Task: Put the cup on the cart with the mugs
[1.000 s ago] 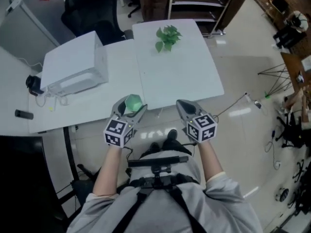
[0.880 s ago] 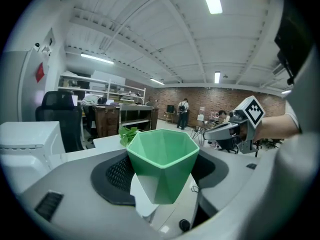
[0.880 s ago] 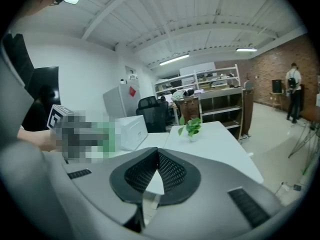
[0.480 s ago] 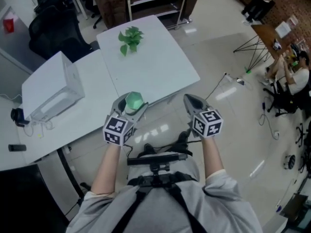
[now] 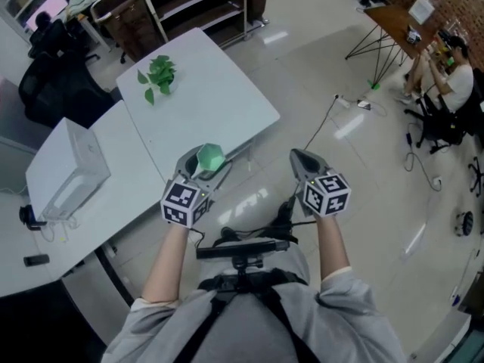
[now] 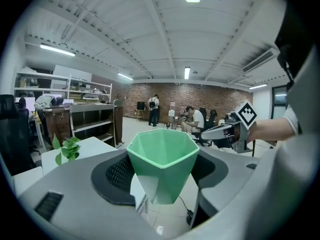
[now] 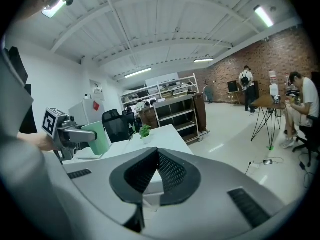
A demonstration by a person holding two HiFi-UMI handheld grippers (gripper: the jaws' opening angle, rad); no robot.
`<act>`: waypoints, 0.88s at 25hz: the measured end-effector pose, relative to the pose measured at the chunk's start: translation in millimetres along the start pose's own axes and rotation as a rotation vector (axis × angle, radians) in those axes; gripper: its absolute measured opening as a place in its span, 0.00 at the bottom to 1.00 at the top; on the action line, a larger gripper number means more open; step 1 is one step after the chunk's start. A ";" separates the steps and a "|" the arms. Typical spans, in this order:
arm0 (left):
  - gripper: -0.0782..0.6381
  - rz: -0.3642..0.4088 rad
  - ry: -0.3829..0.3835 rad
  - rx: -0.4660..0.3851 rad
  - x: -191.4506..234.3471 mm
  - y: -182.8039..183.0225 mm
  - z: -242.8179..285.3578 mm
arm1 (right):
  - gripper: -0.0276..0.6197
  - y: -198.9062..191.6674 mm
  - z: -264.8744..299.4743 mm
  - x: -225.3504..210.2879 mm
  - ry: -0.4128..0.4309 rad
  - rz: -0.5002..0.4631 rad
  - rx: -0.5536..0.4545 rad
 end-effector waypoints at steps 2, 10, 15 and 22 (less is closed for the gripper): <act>0.55 0.008 -0.011 0.017 -23.4 8.5 23.3 | 0.05 5.0 -14.6 -27.7 0.000 0.008 -0.013; 0.55 -0.017 -0.031 0.024 -105.2 49.0 132.1 | 0.05 31.2 -62.5 -143.3 0.020 0.020 -0.050; 0.55 0.009 -0.039 0.014 -142.5 77.3 182.0 | 0.05 44.8 -85.3 -187.0 0.019 0.017 -0.069; 0.55 0.052 -0.077 0.003 -171.3 108.1 244.6 | 0.05 68.6 -97.0 -238.7 -0.003 0.005 -0.111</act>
Point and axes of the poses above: the fingertips, and each gripper's own axes: z forward along the fingers, x to its left, y out of its top, the point moved 7 cm from there along -z, backward along the fingers, and after that the axes turned 14 degrees about y, right-handed, at the moved point
